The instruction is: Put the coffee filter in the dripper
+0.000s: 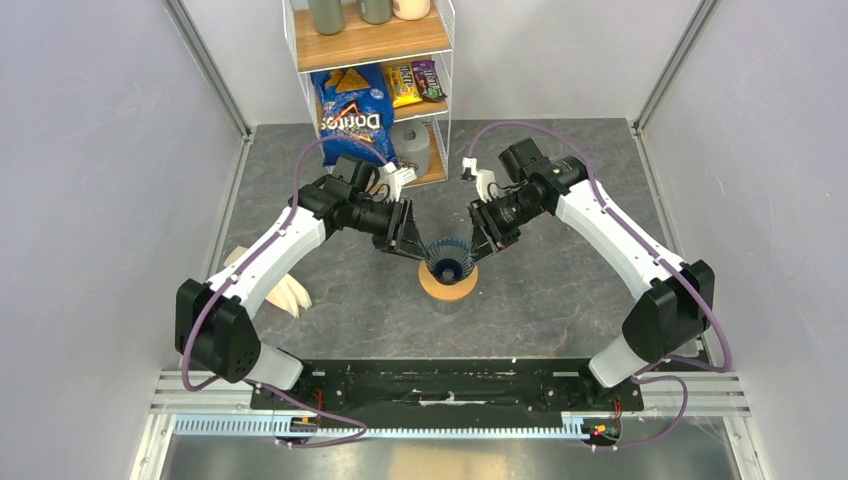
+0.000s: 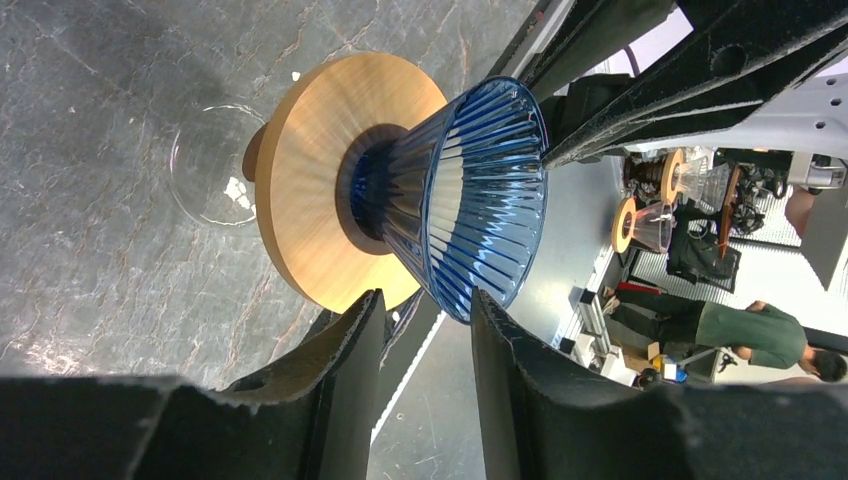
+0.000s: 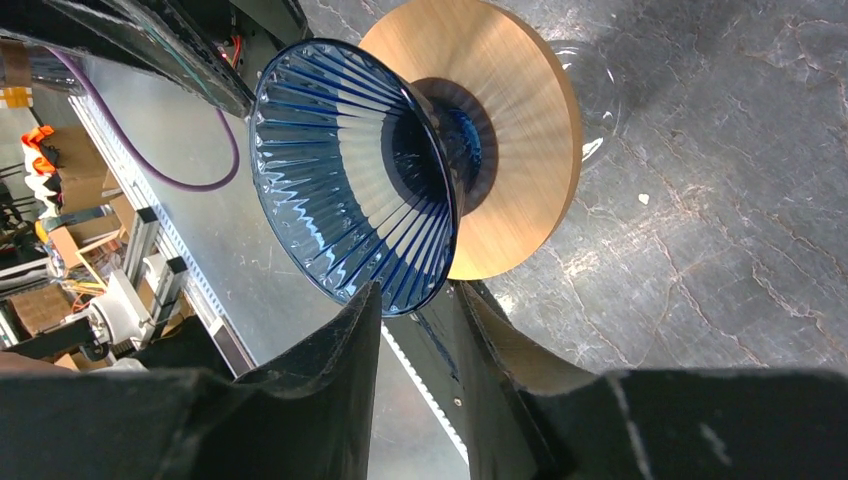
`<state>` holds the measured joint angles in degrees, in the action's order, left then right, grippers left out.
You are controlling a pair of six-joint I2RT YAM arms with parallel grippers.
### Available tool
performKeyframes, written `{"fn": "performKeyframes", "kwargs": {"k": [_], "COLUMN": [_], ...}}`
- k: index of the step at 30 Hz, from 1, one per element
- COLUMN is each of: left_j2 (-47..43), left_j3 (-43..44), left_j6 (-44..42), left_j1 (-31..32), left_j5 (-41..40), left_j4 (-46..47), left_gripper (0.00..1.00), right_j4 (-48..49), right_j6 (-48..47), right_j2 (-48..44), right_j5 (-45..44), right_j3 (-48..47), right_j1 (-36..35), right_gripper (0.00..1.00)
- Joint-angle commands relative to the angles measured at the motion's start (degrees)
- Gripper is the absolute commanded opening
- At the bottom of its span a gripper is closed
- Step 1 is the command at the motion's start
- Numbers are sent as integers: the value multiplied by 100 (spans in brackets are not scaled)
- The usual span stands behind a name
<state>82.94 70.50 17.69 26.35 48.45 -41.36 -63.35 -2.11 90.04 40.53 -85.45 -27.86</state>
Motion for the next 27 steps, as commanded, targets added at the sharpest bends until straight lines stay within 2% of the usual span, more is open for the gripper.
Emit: {"fn": "performKeyframes", "kwargs": {"k": [1, 10, 18, 27], "left_j2": [112, 265, 367, 506], "left_j3": [296, 333, 346, 377], "left_j6": [193, 235, 320, 343], "left_j1": [55, 72, 72, 74], "left_j5": [152, 32, 25, -26], "left_j4": [215, 269, 330, 306], "left_gripper": [43, 36, 29, 21], "right_j4": [137, 131, 130, 86], "right_j6": [128, 202, 202, 202], "right_j2": [80, 267, 398, 503], "right_j5": [150, 253, 202, 121], "right_j3": [-311, -473, -463, -479], "right_j1": [17, 54, 71, 131], "right_gripper": [39, 28, 11, 5]}}
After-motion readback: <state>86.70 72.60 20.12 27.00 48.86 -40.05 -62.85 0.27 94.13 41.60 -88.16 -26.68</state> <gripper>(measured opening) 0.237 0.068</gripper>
